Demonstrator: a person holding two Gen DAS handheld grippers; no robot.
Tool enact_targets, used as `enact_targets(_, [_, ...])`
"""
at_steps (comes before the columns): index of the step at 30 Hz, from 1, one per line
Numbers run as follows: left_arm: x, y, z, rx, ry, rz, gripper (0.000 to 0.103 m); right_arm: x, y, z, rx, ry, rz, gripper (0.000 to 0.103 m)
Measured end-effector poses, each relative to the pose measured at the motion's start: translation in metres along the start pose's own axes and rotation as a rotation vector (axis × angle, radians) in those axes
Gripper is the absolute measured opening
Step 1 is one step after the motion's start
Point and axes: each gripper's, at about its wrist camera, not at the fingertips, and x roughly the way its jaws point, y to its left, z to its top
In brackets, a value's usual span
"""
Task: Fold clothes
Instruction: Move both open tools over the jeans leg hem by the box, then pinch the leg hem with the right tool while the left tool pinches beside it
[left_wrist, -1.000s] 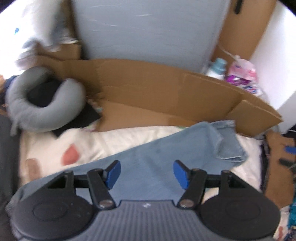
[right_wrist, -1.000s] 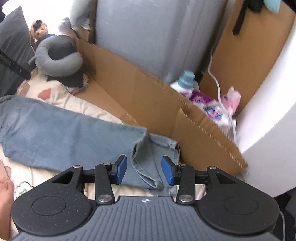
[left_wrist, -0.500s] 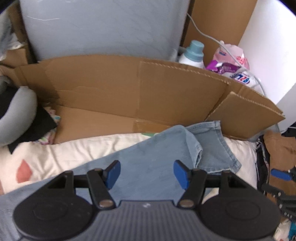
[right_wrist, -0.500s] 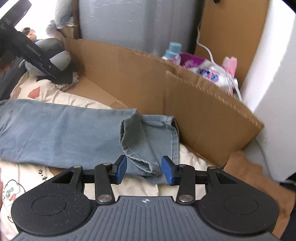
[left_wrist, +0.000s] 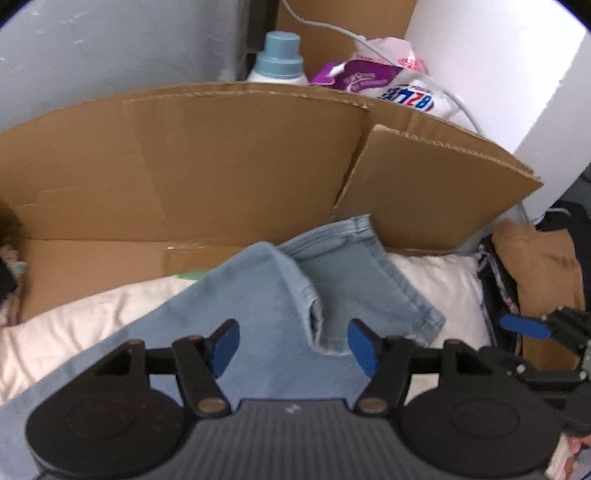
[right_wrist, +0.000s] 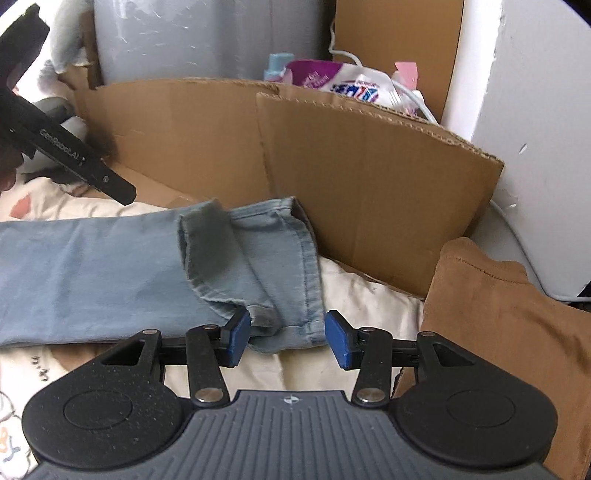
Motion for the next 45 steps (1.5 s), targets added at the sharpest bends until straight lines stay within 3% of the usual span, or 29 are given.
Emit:
enact_targets(8, [0.046, -0.001, -0.007, -0.014, -0.007, -0.008, 0.071, 0.022, 0.0, 0.01, -0.094, 0.038, 0.023, 0.054])
enact_targets(18, [0.076, 0.004, -0.012, -0.044, -0.015, -0.009, 0.073, 0.041, 0.001, -0.029, -0.145, -0.041, 0.071, 0.054])
enact_targets(22, [0.083, 0.009, -0.011, -0.079, -0.032, -0.023, 0.073, 0.051, 0.011, -0.027, -0.209, -0.021, 0.094, 0.054])
enact_targets(34, [0.1, 0.02, -0.008, -0.17, -0.034, -0.063, 0.052, 0.081, 0.03, -0.015, -0.412, -0.013, 0.11, 0.054])
enact_targets(36, [0.101, 0.021, -0.007, -0.175, -0.026, -0.077, 0.038, 0.085, 0.035, -0.018, -0.418, -0.027, 0.1, 0.054])
enact_targets(37, [0.102, 0.021, -0.006, -0.178, -0.022, -0.085, 0.021, 0.088, 0.037, -0.02, -0.427, -0.031, 0.09, 0.054])
enact_targets(38, [0.102, 0.022, -0.005, -0.18, -0.018, -0.09, 0.013, 0.09, 0.039, -0.021, -0.432, -0.032, 0.079, 0.053])
enact_targets(40, [0.101, 0.024, 0.0, -0.186, -0.014, -0.097, 0.014, 0.091, 0.039, -0.024, -0.408, -0.037, 0.06, 0.048])
enact_targets(43, [0.095, 0.027, 0.008, -0.2, -0.02, -0.118, 0.013, 0.087, 0.035, -0.023, -0.338, -0.059, 0.052, 0.02])
enact_targets(45, [0.093, 0.027, 0.015, -0.205, -0.027, -0.129, 0.012, 0.085, 0.034, -0.021, -0.311, -0.062, 0.051, 0.012])
